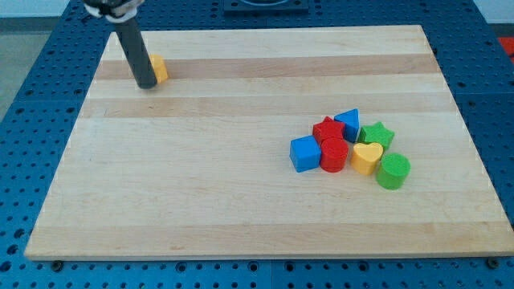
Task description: Move the yellow hexagon to the top left
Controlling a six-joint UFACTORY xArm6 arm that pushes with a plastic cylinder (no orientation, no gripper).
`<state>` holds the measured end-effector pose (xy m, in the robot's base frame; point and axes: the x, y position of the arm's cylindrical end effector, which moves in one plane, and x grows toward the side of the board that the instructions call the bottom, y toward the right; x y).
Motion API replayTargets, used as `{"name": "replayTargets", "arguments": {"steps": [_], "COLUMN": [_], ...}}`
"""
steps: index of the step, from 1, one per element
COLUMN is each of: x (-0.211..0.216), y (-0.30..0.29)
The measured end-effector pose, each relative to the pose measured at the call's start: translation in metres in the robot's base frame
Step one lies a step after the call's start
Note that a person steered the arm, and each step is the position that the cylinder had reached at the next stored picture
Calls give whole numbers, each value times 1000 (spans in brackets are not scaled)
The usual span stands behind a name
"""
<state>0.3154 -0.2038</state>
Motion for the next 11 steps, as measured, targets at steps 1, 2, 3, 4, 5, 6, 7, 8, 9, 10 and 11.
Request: {"name": "replayTargets", "arguments": {"steps": [1,2,3,4,5,6,7,8,9,10,11], "x": [-24,-3,2,-9,-22,-26,-31,-36,-43,-48,-55], "y": [-9,10,75,78,73,55,38,21,7,-9,-13]}}
